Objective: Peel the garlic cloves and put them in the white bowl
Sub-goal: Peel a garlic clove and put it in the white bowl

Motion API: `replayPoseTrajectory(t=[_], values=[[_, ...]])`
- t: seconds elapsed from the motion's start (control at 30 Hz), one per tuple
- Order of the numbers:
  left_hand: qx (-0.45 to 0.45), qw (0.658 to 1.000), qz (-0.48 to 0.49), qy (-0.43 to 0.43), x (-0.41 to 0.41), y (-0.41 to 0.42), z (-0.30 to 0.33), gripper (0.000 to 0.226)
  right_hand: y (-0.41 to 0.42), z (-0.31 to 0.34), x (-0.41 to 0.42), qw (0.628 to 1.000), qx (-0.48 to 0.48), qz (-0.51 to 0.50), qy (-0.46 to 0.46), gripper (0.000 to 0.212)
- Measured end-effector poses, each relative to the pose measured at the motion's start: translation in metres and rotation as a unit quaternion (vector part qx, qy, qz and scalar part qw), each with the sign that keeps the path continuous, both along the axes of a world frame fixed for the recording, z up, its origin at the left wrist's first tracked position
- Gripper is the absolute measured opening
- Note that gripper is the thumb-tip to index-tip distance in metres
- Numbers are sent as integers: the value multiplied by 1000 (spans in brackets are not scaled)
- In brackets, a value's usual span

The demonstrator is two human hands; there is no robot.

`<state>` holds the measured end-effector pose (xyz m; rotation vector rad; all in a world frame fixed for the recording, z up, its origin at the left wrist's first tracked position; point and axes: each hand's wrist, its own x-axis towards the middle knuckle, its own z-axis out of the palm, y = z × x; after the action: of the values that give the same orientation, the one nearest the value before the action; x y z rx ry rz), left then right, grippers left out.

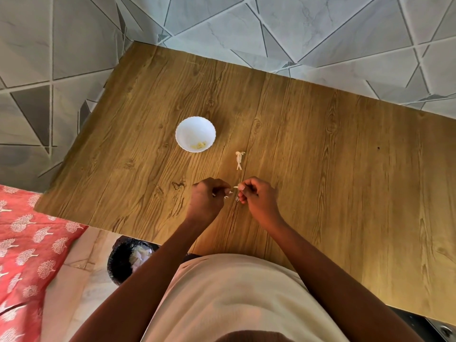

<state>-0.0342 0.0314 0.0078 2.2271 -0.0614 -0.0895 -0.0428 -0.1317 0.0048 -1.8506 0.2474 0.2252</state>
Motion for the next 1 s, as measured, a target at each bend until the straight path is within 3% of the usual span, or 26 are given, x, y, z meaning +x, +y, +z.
replayPoseTrajectory(t=[0.2,0.4,0.5,0.63,0.77,1.0], values=[[-36,999,-15,-21,2,1,1,10,1,-1,1,999,-7,35,-8,13],[-72,996,-10,51,5,2,-1,21,-4,-2,0,986,-77,123,-85,2],[-85,993,53,67,1,7,-5,24,-2,-3,2,974,-127,148,-114,2],[-13,991,133,-22,-21,25,-20,15,16,-5,18,936,-201,225,-183,10],[78,983,146,-74,-45,48,-37,21,54,-9,43,895,-260,287,-221,5],[86,982,136,-95,-65,57,-48,29,78,-26,60,901,-264,300,-172,12]])
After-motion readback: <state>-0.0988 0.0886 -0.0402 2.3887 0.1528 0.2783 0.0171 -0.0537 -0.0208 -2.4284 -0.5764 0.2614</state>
